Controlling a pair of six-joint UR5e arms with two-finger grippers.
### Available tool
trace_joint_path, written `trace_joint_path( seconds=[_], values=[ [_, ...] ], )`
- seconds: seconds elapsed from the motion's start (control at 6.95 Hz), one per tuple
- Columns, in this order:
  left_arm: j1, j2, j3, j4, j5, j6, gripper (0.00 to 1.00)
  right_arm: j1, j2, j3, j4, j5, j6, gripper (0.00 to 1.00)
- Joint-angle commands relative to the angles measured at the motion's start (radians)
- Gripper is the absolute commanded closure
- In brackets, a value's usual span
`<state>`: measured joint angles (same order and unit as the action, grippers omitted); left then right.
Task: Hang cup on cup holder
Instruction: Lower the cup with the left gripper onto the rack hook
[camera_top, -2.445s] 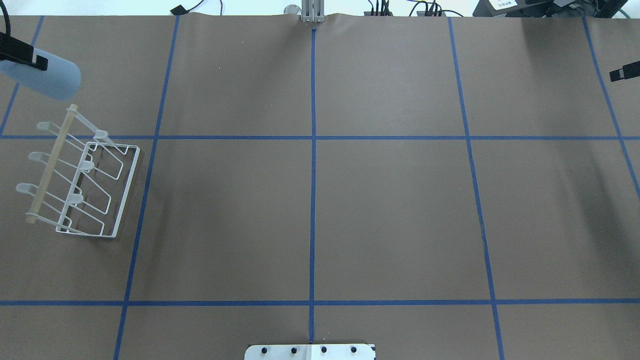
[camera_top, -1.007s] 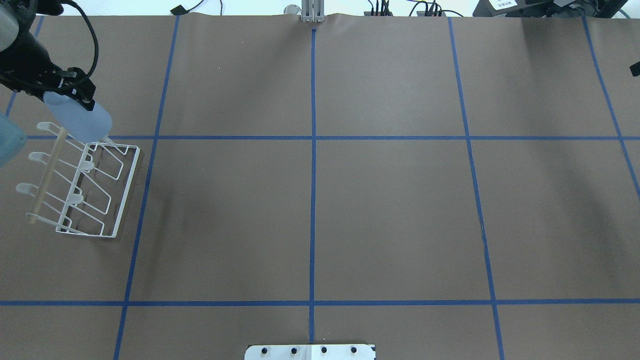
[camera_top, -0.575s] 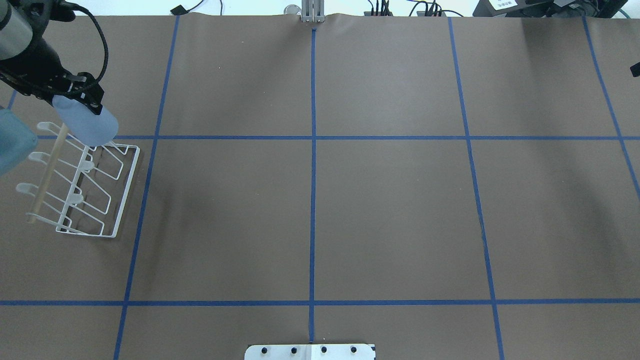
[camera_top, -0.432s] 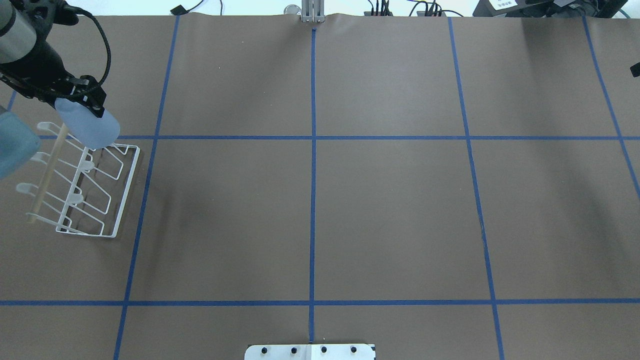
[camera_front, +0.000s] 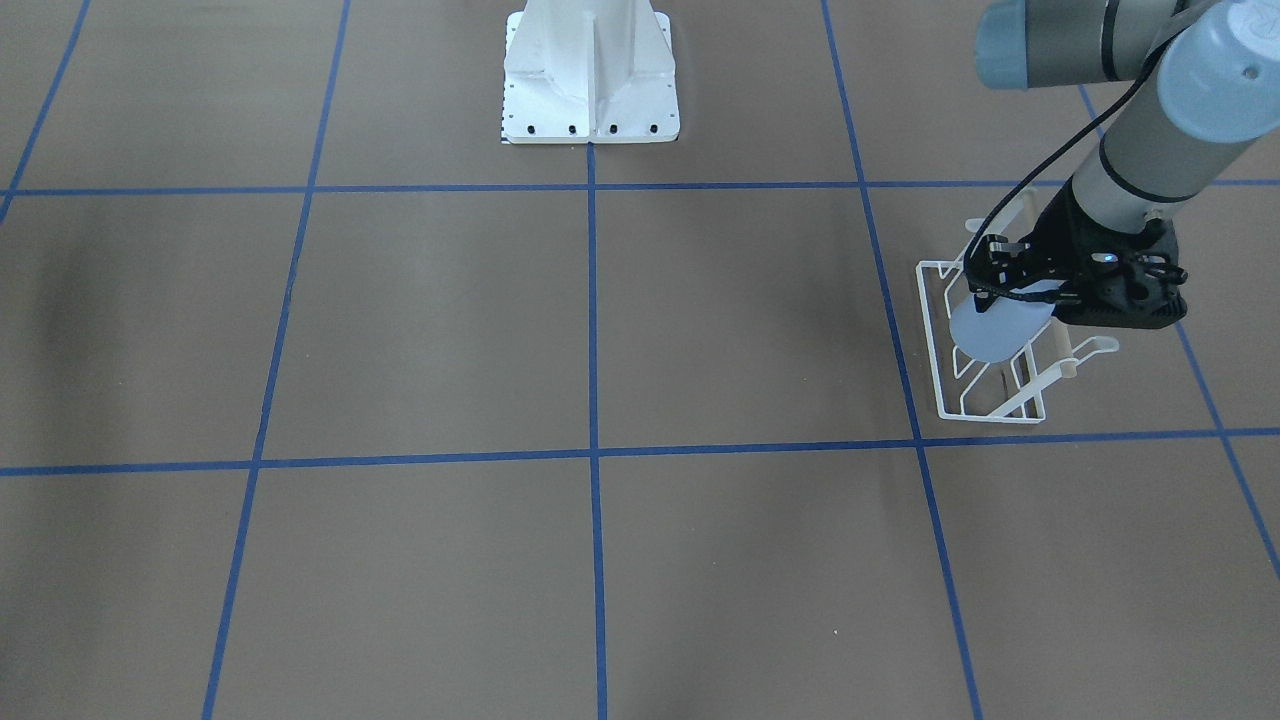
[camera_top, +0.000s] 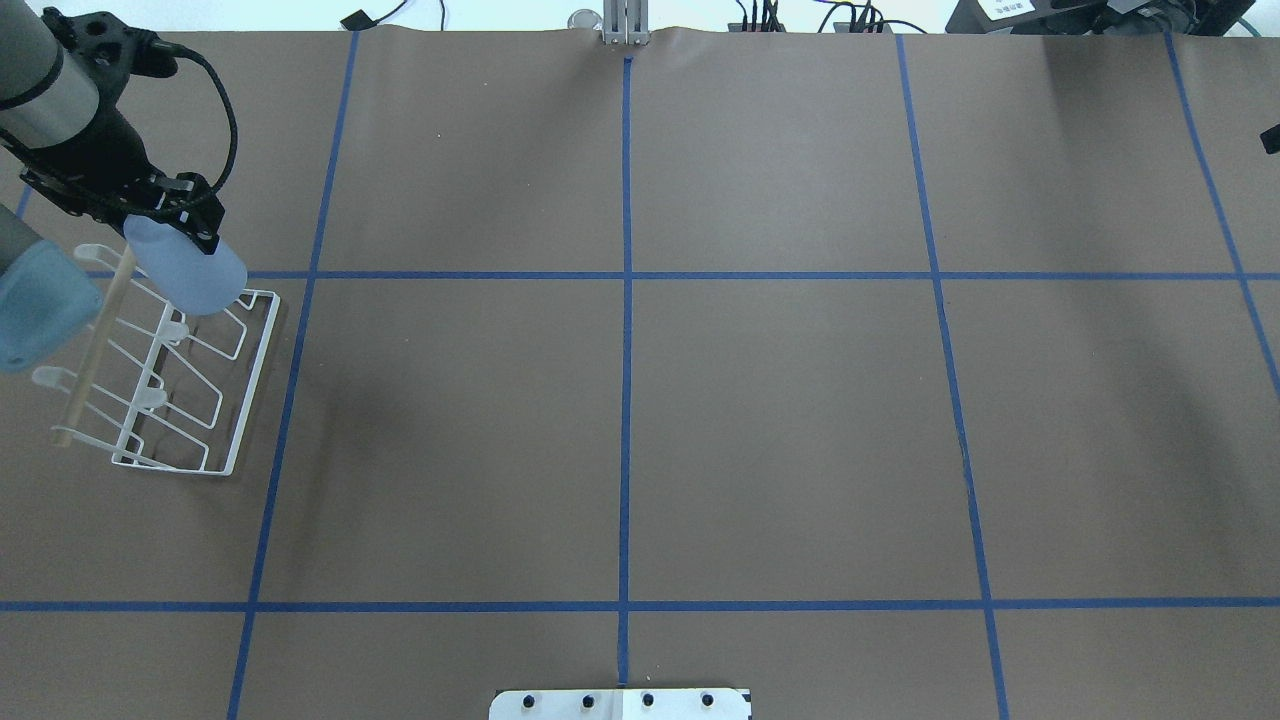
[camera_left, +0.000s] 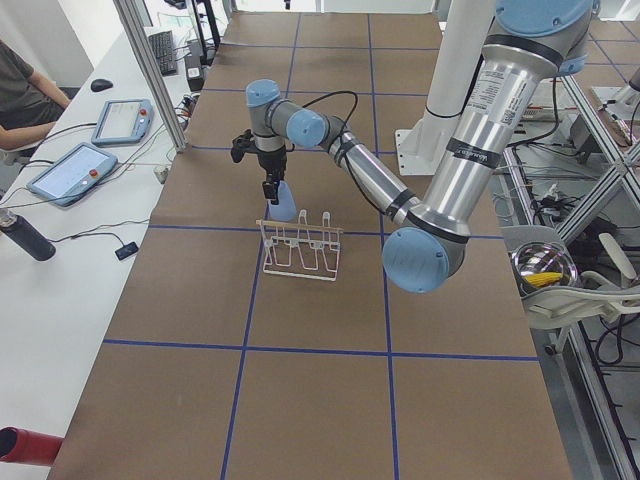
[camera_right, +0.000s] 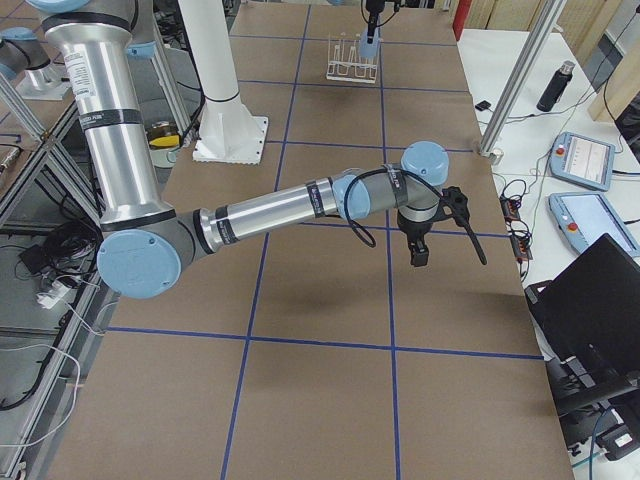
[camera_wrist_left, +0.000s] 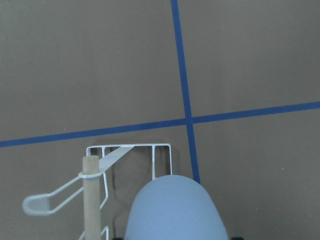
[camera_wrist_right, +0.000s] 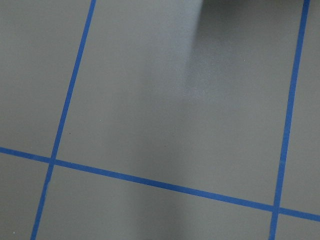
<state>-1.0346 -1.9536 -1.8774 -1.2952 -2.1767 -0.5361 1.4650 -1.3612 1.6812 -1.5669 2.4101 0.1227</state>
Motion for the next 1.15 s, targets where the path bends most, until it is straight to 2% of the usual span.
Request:
trace_joint_path(
  seconds=[0.0,0.14,0.43,0.58,0.72,1.01],
  values=[
    [0.007,0.001,0.065,-0.047,-0.012,-0.002,1.0,0.0,0.001,0.0,-0.001,0.0,0.002,0.0],
    [0.007,0.001,0.09,-0.058,-0.052,-0.001,1.0,-0.002,0.001,0.0,0.001,-0.002,0.002,0.0],
    [0.01,-0.001,0.096,-0.061,-0.054,-0.001,0.99,-0.002,0.005,0.0,0.001,0.0,0.002,0.0],
    [0.01,0.001,0.096,-0.061,-0.054,0.004,0.28,-0.005,0.007,-0.002,0.001,0.0,0.002,0.0],
    [0.011,-0.001,0.089,-0.061,-0.054,-0.002,0.01,-0.006,0.007,0.0,0.001,0.0,0.003,0.0],
    [0.01,-0.005,0.075,-0.064,-0.054,0.001,0.01,-0.011,0.011,0.0,0.001,0.001,0.008,0.0]
  ],
)
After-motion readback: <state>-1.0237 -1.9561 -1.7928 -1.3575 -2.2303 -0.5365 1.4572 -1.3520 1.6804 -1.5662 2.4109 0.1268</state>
